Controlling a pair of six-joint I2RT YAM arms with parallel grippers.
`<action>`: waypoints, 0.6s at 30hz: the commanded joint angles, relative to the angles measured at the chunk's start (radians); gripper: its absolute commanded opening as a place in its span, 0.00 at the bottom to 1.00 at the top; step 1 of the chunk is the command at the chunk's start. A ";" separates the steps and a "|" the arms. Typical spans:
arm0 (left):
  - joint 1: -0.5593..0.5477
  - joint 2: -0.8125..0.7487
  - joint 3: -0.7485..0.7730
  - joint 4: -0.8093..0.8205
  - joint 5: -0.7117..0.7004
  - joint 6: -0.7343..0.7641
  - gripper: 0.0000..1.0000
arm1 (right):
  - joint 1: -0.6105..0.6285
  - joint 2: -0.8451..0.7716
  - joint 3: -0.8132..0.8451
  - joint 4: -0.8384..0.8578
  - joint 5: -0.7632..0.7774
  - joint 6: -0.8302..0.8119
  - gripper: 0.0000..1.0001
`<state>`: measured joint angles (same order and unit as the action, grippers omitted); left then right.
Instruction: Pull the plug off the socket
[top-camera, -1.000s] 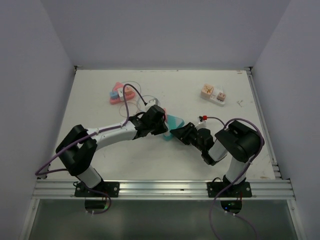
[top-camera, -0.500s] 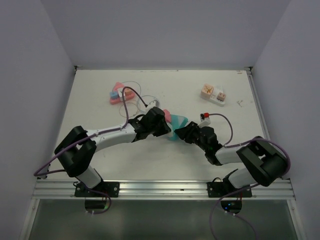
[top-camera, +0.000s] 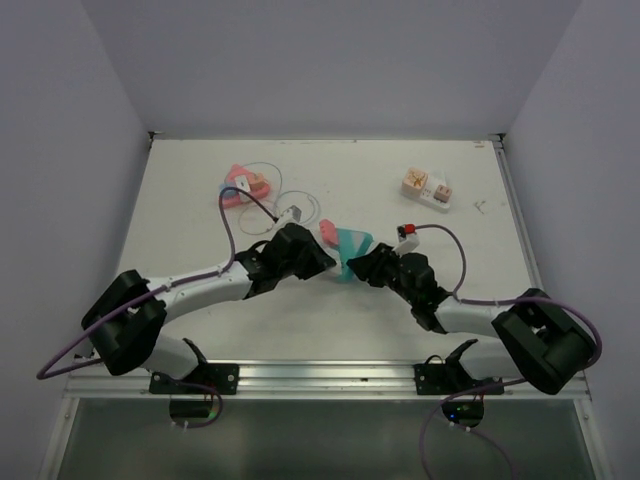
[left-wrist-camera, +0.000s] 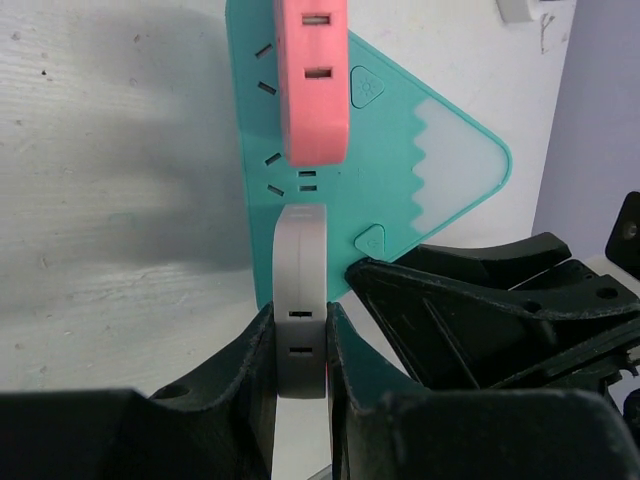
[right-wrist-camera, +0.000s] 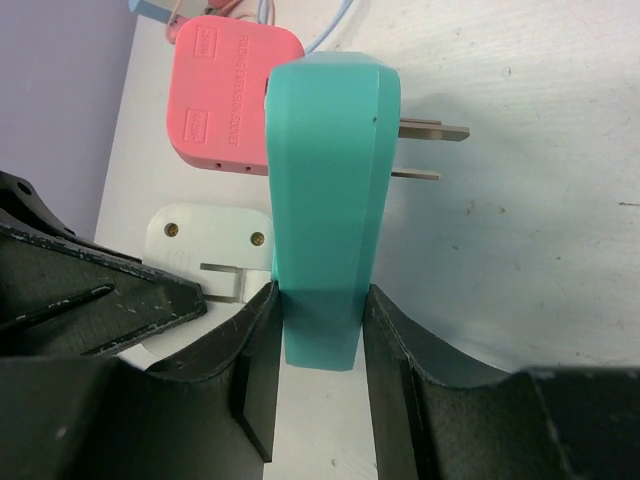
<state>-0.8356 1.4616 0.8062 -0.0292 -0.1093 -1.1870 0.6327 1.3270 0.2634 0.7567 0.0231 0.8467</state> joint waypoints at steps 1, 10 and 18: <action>0.044 -0.102 -0.030 -0.014 -0.047 0.001 0.00 | -0.030 -0.022 0.002 -0.095 0.161 -0.086 0.00; 0.055 -0.276 -0.068 -0.092 -0.033 0.009 0.00 | -0.031 -0.174 0.020 -0.183 0.149 -0.147 0.00; 0.242 -0.418 -0.258 -0.003 0.010 0.124 0.00 | -0.030 -0.374 0.049 -0.332 0.140 -0.212 0.00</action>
<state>-0.6563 1.0687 0.6250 -0.0841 -0.1104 -1.1336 0.6018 1.0161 0.2623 0.4480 0.1429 0.6861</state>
